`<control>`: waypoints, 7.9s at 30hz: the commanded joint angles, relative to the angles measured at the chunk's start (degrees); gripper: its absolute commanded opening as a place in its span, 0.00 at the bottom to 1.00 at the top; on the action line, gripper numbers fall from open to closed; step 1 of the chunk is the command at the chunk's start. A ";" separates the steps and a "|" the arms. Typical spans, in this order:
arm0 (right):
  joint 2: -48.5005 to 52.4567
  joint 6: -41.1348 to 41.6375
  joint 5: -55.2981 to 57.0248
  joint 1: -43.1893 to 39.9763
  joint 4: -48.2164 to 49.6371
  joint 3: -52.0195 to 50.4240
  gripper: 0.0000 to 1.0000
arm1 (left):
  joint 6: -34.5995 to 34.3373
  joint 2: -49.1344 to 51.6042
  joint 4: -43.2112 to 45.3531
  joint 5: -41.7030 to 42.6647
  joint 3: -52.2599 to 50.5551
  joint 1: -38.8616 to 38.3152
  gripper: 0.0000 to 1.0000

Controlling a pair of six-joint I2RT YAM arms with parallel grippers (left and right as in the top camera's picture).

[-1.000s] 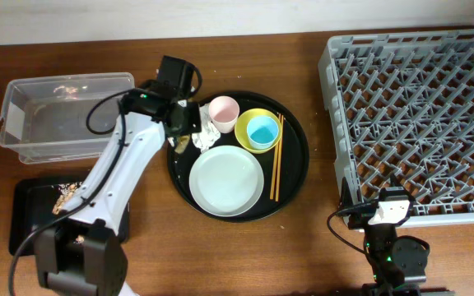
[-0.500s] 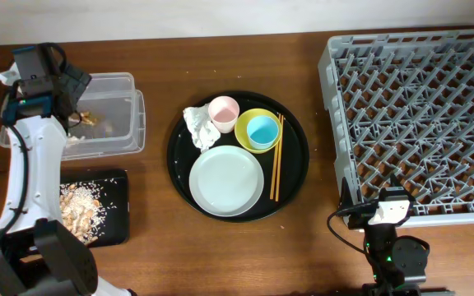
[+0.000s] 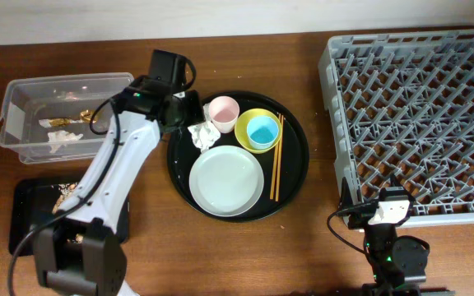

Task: Sort waste into correct bins and load items into the dishwasher rack
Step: 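Drop the tissue and stick into the clear plastic bin, withdraw left arm, then reach the right gripper to the white plate and grasp its edge, then carry the white plate to the dish rack with the right gripper, then stand the white plate upright in the rack's back slots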

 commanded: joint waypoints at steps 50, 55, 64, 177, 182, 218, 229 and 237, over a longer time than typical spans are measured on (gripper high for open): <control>-0.37 -0.35 0.50 -0.26 -0.33 -0.37 0.98 | -8.74 -14.75 -17.09 -21.20 0.35 25.79 1.00; -0.37 -0.35 0.50 -0.26 -0.33 -0.37 0.98 | -8.79 -14.75 -17.31 -23.63 0.35 25.73 0.99; -0.37 -0.35 0.50 -0.26 -0.33 -0.37 0.98 | -8.76 -14.75 -17.29 -23.63 0.35 25.73 0.99; 94.05 -11.82 33.24 -2.14 6.62 68.91 0.04 | -8.76 -14.75 -17.29 -23.63 0.35 25.62 0.99; 93.11 -3.21 33.68 -2.21 2.01 69.99 0.29 | -8.76 -14.75 -17.27 -23.65 0.35 25.64 0.99; 117.85 24.20 -15.72 -32.52 -67.89 101.66 0.22 | -8.76 -14.75 -17.33 -23.63 0.35 25.68 0.99; 114.09 18.93 -9.38 -27.63 -69.51 127.40 0.04 | -8.76 -14.75 -17.33 -23.63 0.35 25.68 0.99; 120.89 5.16 46.01 -0.02 -48.92 126.86 0.04 | -8.76 -14.75 -17.33 -23.63 0.35 25.68 0.99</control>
